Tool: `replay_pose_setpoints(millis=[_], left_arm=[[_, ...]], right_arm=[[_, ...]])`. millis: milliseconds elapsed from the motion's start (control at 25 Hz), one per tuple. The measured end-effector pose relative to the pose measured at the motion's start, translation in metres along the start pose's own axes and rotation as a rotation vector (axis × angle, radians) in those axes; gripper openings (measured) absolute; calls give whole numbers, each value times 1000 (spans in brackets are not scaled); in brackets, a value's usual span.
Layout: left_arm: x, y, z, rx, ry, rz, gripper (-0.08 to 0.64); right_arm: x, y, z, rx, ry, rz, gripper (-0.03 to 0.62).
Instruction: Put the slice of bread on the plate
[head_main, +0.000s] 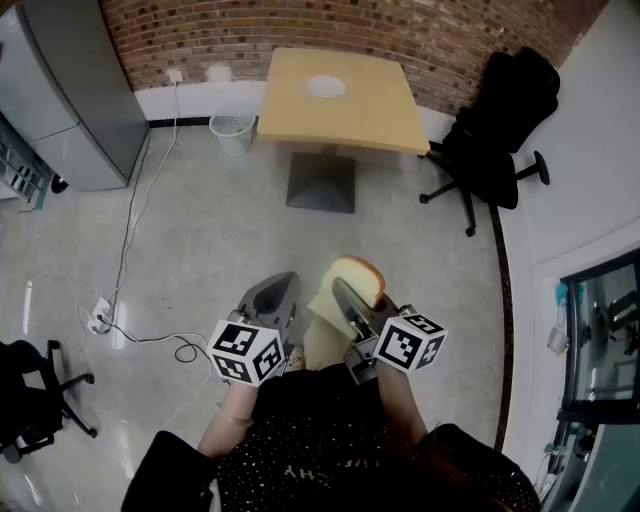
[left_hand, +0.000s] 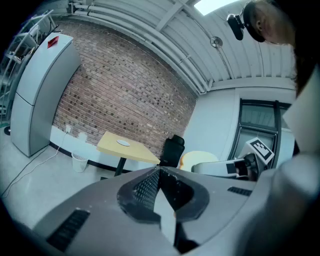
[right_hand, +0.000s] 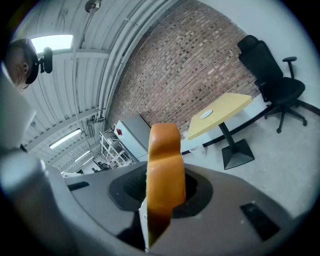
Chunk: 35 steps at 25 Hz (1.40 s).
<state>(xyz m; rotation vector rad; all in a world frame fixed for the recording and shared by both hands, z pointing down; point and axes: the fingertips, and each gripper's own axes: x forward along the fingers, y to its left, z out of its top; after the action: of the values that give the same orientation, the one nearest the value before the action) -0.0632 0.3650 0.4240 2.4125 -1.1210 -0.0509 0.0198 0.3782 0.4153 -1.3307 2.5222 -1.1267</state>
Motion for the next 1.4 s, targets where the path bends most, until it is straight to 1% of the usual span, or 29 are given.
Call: replay_pose_setpoints(millis=[200, 360, 440, 600, 680, 880, 1120, 1240, 1320, 1400], left_arm=[[10, 12, -2, -3, 18, -3, 11], [38, 25, 8, -9, 17, 0, 11], [63, 36, 20, -4, 14, 5, 11], [125, 64, 56, 21, -1, 16, 11], [155, 74, 69, 29, 1, 17, 11], [214, 89, 93, 46, 13, 7, 11], [267, 107, 103, 46, 2, 9, 11], [281, 114, 101, 24, -5, 13, 11], [288, 120, 101, 4, -12, 18, 11], [292, 124, 102, 9, -18, 32, 11]], right_arm=[[11, -10, 3, 19, -9, -15, 100], [31, -29, 24, 22, -3, -19, 100], [48, -43, 45, 21, -6, -13, 100], [92, -76, 102, 16, -25, -6, 101], [110, -93, 127, 18, -31, -1, 100], [141, -129, 172, 38, -44, 7, 100], [168, -164, 204, 27, -40, 12, 101], [174, -180, 211, 52, -47, 20, 101], [177, -191, 214, 56, -50, 10, 100], [179, -193, 216, 52, -48, 14, 101]])
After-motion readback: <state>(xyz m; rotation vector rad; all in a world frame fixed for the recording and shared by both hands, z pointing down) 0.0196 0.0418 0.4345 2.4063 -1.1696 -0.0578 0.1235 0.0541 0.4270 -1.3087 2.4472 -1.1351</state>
